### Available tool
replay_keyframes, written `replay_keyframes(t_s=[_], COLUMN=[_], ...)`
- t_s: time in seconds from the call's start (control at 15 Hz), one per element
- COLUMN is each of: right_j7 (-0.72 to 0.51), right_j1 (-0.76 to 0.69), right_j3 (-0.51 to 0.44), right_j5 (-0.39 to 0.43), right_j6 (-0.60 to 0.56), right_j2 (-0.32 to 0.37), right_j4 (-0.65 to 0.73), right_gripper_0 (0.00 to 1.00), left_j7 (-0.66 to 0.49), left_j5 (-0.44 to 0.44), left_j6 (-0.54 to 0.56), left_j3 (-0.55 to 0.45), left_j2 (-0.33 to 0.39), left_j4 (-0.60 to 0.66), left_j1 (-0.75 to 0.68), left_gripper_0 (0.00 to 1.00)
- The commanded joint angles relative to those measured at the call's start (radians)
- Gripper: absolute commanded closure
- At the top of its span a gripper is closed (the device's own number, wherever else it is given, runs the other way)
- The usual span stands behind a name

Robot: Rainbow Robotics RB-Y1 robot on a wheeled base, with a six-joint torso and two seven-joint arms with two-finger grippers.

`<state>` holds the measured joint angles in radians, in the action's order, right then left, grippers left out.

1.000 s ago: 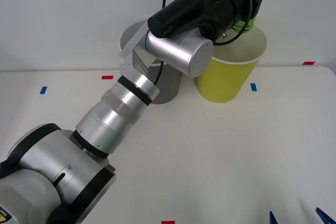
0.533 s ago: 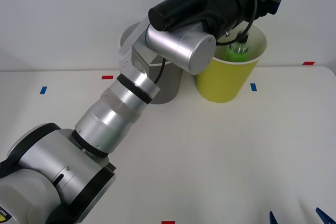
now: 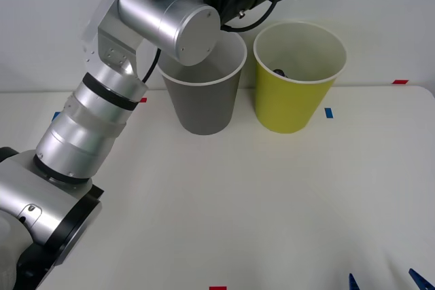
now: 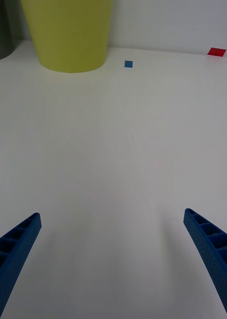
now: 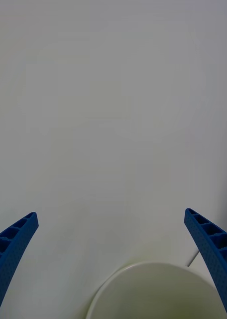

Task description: Put cans in the gray bin and PET bottles in the light green bin.

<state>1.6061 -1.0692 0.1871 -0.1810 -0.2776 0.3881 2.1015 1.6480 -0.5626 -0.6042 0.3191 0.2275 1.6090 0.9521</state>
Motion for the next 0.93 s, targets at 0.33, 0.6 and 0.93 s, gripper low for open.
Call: replay_keyframes(t_s=[0.33, 0.6, 0.93], right_j7=[0.000, 0.000, 0.000], right_j1=[0.000, 0.000, 0.000], right_j3=[0.000, 0.000, 0.000], right_j5=[0.000, 0.000, 0.000], right_j6=[0.000, 0.000, 0.000], right_j2=[0.000, 0.000, 0.000], right_j4=[0.000, 0.000, 0.000], right_gripper_0=[0.00, 0.00, 0.00], left_j7=[0.161, 0.171, 0.174], left_j5=[-0.036, -0.042, -0.040], left_j6=[0.000, 0.004, 0.009], left_j3=[-0.201, -0.245, -0.287], left_j2=[0.096, 0.150, 0.154], left_j4=[0.293, 0.427, 0.614], left_j1=[-0.289, -0.452, -0.727], left_gripper_0=[0.00, 0.00, 0.00])
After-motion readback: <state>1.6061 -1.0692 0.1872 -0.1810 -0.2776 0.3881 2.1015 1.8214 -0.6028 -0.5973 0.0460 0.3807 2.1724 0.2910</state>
